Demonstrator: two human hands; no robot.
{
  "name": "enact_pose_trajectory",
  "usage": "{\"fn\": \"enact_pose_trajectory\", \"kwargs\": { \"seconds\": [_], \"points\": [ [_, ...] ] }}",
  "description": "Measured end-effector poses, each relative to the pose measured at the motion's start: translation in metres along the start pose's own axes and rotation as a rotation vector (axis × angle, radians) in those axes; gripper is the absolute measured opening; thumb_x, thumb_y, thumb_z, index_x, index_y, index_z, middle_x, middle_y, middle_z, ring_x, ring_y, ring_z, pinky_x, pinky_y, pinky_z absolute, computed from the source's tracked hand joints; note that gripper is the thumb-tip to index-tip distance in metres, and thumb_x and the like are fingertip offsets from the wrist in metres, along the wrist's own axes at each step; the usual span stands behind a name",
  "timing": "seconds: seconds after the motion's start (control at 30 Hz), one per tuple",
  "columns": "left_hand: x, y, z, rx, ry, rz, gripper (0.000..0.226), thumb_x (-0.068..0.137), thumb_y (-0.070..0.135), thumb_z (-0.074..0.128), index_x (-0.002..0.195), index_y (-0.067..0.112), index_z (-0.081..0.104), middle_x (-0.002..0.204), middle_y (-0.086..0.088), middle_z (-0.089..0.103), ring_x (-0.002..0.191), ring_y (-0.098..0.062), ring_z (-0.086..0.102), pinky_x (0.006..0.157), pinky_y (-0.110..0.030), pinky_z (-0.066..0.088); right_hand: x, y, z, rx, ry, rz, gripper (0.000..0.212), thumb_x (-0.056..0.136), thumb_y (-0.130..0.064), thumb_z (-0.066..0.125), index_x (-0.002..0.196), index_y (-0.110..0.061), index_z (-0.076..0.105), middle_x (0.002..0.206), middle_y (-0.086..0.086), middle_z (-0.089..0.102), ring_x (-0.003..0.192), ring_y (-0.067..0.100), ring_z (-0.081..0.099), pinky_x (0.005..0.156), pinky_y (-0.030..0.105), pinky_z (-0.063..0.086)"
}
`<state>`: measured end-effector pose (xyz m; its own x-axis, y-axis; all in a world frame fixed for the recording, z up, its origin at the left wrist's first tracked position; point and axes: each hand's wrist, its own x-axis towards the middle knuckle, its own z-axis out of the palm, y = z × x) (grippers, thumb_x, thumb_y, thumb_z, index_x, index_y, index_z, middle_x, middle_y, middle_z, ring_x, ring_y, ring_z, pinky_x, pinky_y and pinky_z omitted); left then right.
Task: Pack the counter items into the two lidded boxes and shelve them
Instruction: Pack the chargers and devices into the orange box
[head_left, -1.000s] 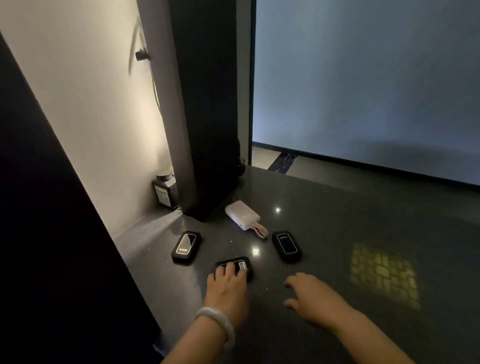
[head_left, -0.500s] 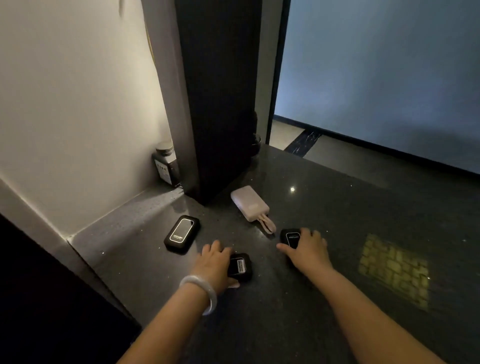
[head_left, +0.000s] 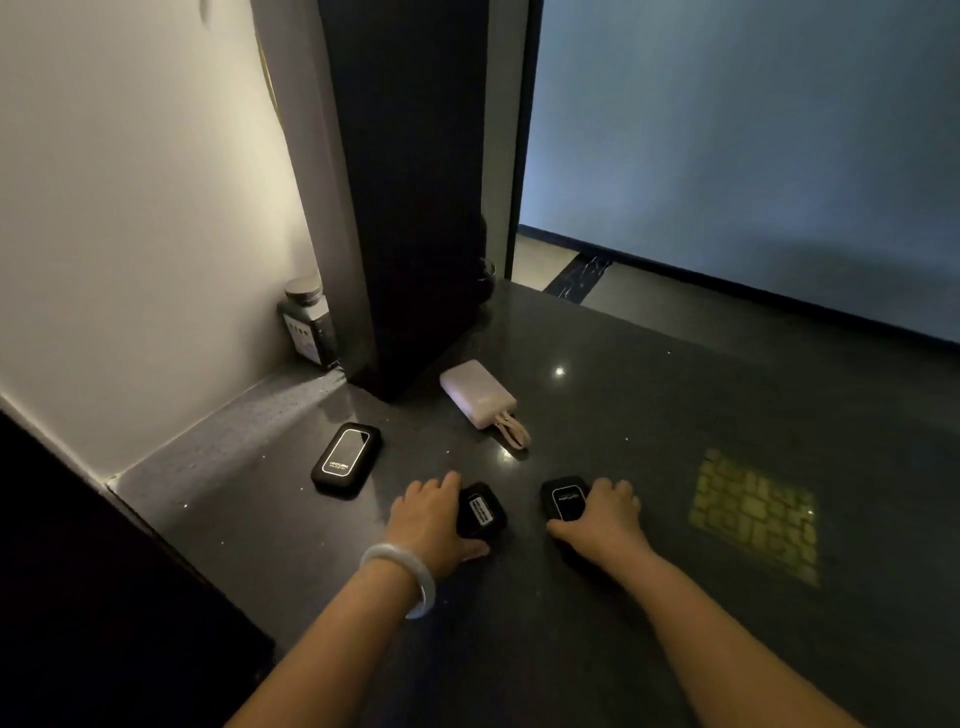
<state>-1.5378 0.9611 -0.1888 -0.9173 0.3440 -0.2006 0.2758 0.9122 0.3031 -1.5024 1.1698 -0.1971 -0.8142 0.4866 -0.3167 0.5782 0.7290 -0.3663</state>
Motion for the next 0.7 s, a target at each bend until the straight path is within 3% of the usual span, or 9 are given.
{"fn": "enact_pose_trajectory", "kwargs": {
  "seconds": [0.2,0.27,0.33,0.4,0.57,0.7],
  "points": [
    [-0.021,0.031,-0.002,-0.341,0.013,0.059,0.061,0.069,0.047,0.080,0.113,0.028,0.042,0.114,0.006,0.045,0.098,-0.010,0.049,0.082,-0.025,0.048,-0.042,0.030,-0.005,0.210,0.102,0.005,0.073,0.071,-0.042,0.079,0.128,-0.016,0.043,0.129,0.006,0.038,0.123,0.025,0.040,0.099,0.037,0.041],
    [-0.026,0.045,0.001,-0.412,0.000,0.088,0.056,0.068,0.048,0.081,0.105,0.029,0.043,0.106,0.008,0.045,0.092,-0.009,0.050,0.075,-0.021,0.045,-0.056,0.043,-0.012,0.341,0.147,0.009,0.072,0.070,-0.036,0.081,0.127,-0.016,0.042,0.123,0.003,0.045,0.112,0.021,0.049,0.086,0.031,0.048],
    [-0.032,0.060,0.007,-0.520,-0.040,0.118,0.053,0.065,0.049,0.083,0.095,0.030,0.045,0.100,0.011,0.051,0.085,-0.004,0.053,0.066,-0.016,0.043,-0.073,0.058,-0.020,0.504,0.194,0.027,0.067,0.071,-0.027,0.082,0.123,-0.018,0.040,0.117,0.002,0.051,0.097,0.014,0.052,0.067,0.019,0.044],
    [-0.036,0.078,0.013,-0.659,-0.092,0.133,0.053,0.059,0.048,0.087,0.090,0.031,0.047,0.094,0.012,0.058,0.080,0.000,0.057,0.057,-0.013,0.041,-0.091,0.077,-0.028,0.645,0.254,0.066,0.064,0.071,-0.020,0.082,0.116,-0.023,0.036,0.113,0.001,0.052,0.089,0.010,0.051,0.059,0.015,0.040],
    [-0.062,0.145,0.034,-0.871,-0.280,0.230,0.055,0.055,0.043,0.090,0.095,0.032,0.053,0.092,0.010,0.065,0.077,0.000,0.063,0.053,-0.011,0.046,-0.156,0.141,-0.055,0.883,0.405,0.167,0.070,0.072,-0.017,0.083,0.121,-0.031,0.036,0.108,-0.011,0.053,0.092,0.005,0.055,0.059,0.012,0.044],
    [-0.104,0.202,0.050,-0.886,-0.402,0.369,0.050,0.061,0.038,0.088,0.096,0.028,0.054,0.090,0.007,0.066,0.072,0.002,0.064,0.053,-0.013,0.048,-0.216,0.189,-0.074,0.990,0.552,0.229,0.068,0.071,-0.017,0.083,0.123,-0.029,0.041,0.109,-0.009,0.058,0.094,0.006,0.060,0.064,0.022,0.054]
  ]
}}
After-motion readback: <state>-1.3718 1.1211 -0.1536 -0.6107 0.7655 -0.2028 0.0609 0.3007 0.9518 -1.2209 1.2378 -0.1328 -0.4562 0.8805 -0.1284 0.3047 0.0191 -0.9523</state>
